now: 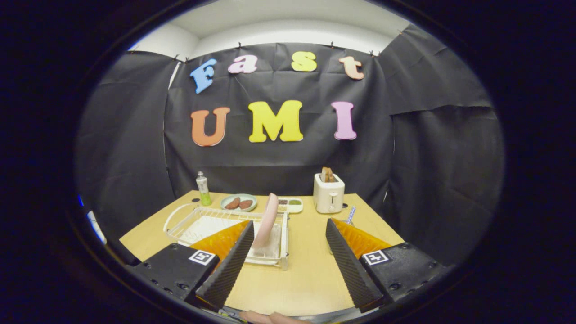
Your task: Take the plate from the dish rack, then take the spoon from the basket and place it into the plate.
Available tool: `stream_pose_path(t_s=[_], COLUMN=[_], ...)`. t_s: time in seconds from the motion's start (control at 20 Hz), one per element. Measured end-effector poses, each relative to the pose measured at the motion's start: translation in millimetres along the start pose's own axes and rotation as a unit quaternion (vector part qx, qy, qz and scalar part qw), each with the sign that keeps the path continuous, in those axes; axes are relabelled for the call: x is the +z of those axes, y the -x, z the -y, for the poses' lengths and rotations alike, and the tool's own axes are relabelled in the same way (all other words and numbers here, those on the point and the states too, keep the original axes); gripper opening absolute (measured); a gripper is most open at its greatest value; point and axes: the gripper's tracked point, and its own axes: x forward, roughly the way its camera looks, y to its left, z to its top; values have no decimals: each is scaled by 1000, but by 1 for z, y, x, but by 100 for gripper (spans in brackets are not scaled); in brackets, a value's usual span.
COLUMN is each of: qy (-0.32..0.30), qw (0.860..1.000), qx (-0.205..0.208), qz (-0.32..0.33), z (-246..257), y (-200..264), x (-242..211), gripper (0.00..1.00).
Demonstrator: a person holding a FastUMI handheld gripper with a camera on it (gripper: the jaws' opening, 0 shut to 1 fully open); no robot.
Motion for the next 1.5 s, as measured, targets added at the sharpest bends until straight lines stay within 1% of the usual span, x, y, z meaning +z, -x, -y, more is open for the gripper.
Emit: stream_pose_path(t_s=[0.05,0.2,0.3,0.45,0.55,0.65,0.75,0.8,0.85,1.0,1.05,1.1,1.15,1.2,1.35,1.5], qy=[7,36,59,80,95,105,101,93,80,46,40,40,47,56,83,109], qw=[1000,998,993,984,979,969,956,951,949,938,934,928,922,921,917,921], qx=[2,11,10,1,-21,-25,-31,-45,-47,-36,-27,-19,-26,-34,-77,-123], qz=[-20,-53,-99,-158,-180,-222,-275,-291,-302,-342,-353,-370,-382,-383,-382,-354], z=[-2,-11,-18,-29,-30,-33,-34,-28,-27,-33,-38,-43,-41,-41,-42,-49], y=[-11,-50,-80,-121,-150,-177,-197,-207,-216,-231,-235,-235,-233,-232,-223,-215], x=[0,16,18,27,35,31,22,22,22,13,10,4,-1,1,5,16], gripper=[100,100,100,100,100,100,98,93,86,56,52,45,39,33,27,21])
